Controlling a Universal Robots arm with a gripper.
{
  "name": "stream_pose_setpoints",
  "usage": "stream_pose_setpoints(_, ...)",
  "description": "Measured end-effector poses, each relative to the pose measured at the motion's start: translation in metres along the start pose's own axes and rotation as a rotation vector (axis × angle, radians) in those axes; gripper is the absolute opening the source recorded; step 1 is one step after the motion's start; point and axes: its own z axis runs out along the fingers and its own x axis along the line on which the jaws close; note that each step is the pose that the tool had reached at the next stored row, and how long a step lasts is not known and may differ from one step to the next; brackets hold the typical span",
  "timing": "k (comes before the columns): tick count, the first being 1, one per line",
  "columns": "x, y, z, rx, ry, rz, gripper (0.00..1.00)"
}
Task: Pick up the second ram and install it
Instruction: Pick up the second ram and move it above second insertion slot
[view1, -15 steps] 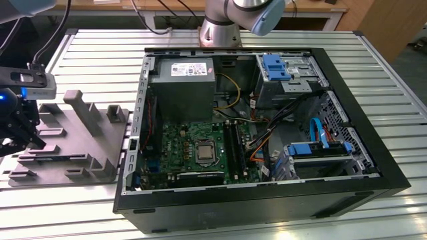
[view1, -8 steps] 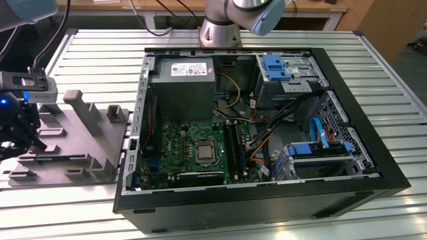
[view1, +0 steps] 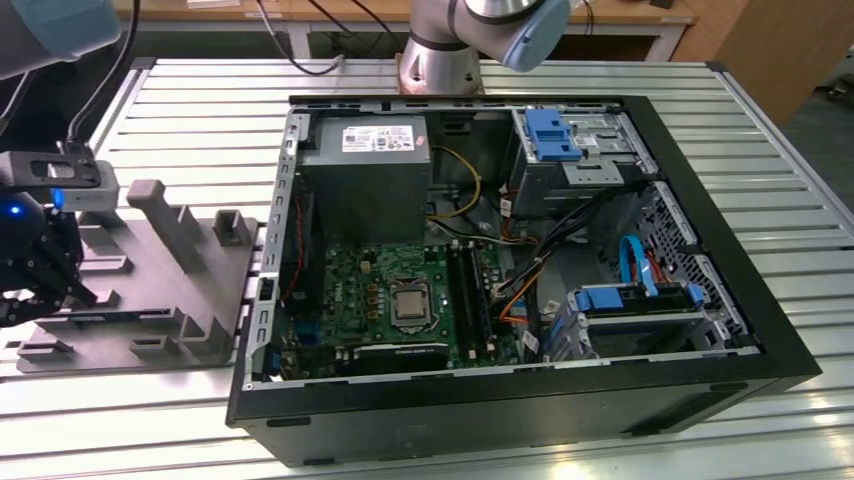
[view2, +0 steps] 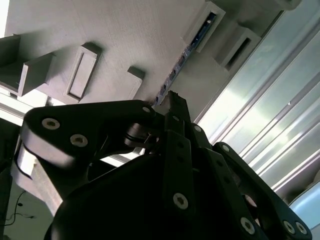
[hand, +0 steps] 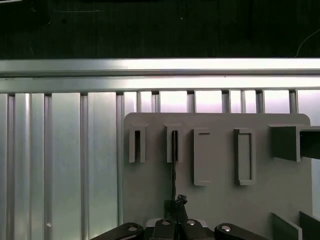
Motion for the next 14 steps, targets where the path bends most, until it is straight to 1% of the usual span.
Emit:
stream_pose_setpoints(5, 0.0018, -0.0001, 0.0043, -0.0005, 0.0000, -0.016, 0.10)
stream_pose_setpoints(11, 0.0023, -0.0003, 0.0107, -0.0009, 0.0002, -0.021, 0.10)
stream_pose_setpoints(14, 0.0024, -0.0002, 0.0117, -0.0012, 0.0004, -0.022, 0.10)
